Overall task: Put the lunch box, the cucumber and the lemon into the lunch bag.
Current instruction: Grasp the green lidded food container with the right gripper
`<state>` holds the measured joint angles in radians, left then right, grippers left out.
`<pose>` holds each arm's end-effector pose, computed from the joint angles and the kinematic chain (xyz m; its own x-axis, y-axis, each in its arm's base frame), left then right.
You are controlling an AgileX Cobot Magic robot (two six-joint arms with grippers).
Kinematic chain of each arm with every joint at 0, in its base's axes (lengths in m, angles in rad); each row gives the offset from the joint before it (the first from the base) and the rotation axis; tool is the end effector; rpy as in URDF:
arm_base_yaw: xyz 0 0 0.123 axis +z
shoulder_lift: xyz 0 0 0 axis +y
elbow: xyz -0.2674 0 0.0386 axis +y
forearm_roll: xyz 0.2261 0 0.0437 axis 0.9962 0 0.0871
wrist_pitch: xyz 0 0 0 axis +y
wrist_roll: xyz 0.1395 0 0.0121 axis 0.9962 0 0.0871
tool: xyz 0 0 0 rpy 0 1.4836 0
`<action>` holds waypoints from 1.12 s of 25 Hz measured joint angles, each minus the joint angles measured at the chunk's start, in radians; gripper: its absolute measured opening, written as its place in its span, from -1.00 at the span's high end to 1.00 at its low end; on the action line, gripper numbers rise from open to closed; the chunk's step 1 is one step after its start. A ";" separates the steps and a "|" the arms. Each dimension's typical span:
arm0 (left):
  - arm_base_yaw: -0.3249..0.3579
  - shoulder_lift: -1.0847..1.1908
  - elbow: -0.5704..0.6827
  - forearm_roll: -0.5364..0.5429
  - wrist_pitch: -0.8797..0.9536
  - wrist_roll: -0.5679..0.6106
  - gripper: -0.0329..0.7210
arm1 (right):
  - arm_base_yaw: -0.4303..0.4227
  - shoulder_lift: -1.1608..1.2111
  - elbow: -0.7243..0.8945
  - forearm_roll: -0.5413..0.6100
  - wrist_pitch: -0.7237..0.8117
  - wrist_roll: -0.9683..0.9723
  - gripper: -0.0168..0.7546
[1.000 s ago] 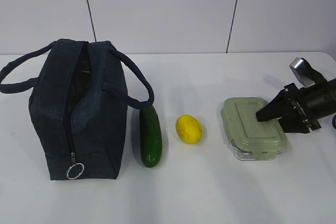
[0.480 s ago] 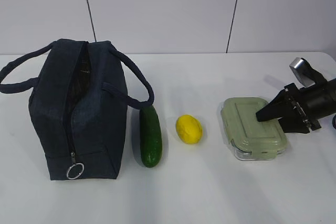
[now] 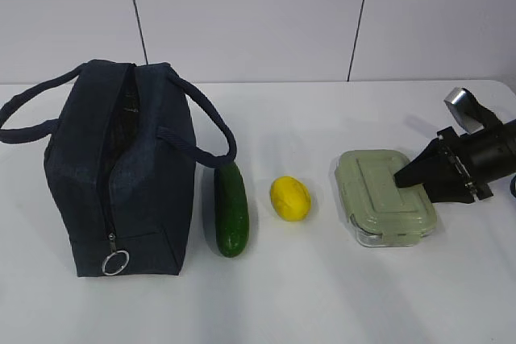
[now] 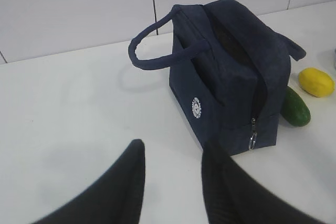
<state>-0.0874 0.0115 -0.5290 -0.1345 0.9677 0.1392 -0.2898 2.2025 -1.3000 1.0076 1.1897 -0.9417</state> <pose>0.0367 -0.0187 0.2656 -0.3372 0.0920 -0.9369 0.2113 0.9772 0.0199 0.3655 0.0057 0.0802 -0.9878 0.0372 -0.1513 -0.0957 0.6217 0.7774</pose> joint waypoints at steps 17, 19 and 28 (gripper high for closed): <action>0.000 0.000 0.000 0.000 0.000 0.000 0.21 | 0.000 0.000 0.000 0.000 0.000 0.000 -0.12; 0.000 0.000 0.000 0.000 0.000 0.000 0.21 | 0.000 0.000 0.000 0.000 0.000 0.000 -0.12; 0.000 0.000 0.000 0.000 0.000 0.000 0.21 | 0.000 0.000 0.000 -0.002 0.000 0.000 -0.11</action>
<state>-0.0874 0.0115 -0.5290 -0.1345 0.9677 0.1392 -0.2898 2.2025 -1.3000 1.0058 1.1897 -0.9417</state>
